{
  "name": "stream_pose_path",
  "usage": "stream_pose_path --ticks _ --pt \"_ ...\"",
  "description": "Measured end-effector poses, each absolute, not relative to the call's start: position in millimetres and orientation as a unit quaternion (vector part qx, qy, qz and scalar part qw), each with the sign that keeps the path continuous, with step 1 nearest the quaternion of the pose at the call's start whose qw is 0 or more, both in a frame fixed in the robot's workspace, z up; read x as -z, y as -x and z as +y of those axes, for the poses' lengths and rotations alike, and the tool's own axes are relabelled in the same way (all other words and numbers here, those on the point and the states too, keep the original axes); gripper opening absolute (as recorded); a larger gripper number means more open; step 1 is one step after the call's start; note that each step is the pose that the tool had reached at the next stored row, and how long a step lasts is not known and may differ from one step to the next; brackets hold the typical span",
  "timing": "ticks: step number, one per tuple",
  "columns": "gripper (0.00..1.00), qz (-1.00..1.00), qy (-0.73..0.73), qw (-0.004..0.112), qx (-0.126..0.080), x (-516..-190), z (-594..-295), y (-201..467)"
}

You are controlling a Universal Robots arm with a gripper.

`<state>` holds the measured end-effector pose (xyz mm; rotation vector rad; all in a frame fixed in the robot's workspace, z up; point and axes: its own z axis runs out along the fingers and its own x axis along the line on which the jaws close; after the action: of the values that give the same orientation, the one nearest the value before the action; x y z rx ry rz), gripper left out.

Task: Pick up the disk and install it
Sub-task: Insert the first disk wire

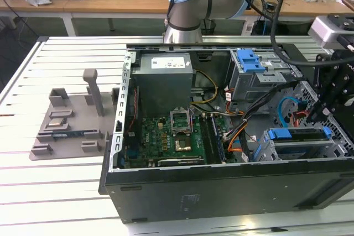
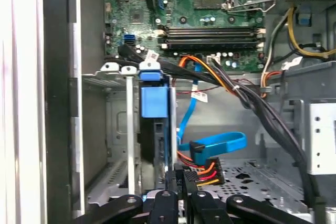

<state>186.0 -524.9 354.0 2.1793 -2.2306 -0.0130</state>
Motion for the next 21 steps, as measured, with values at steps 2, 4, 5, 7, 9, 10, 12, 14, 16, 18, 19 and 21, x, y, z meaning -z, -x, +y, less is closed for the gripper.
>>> stream_pose_path --ticks 2,4,5,7,9,10,12,14,16,18,19,21 --pt "0.16 -0.715 -0.699 0.013 0.003 -350.4 -528.6 -185.1" --pt "0.16 -0.715 -0.699 0.013 0.003 -347.2 -530.8 -184.3" --pt "0.16 -0.715 -0.699 0.013 0.002 -346.4 -531.3 -184.1" --pt "0.16 -0.715 -0.699 0.013 0.002 -344.3 -531.9 -183.7" --pt "0.16 -0.715 -0.699 0.013 0.002 -342.8 -531.9 -183.3" --pt "0.16 -0.715 -0.699 0.013 0.002 -342.2 -531.9 -183.3" --pt "0.16 -0.715 -0.699 0.013 0.002 -340.8 -531.9 -183.1" --pt "0.16 -0.715 -0.699 0.014 0.002 -338.1 -531.9 -183.0" --pt "0.16 -0.715 -0.699 0.014 0.002 -336.2 -532.0 -183.0" --pt "0.16 -0.715 -0.699 0.013 0.003 -335.4 -531.8 -183.0" --pt "0.18 -0.715 -0.699 0.013 0.003 -334.8 -531.8 -183.0" --pt "0.24 -0.715 -0.699 0.013 0.003 -335.4 -531.8 -183.0"
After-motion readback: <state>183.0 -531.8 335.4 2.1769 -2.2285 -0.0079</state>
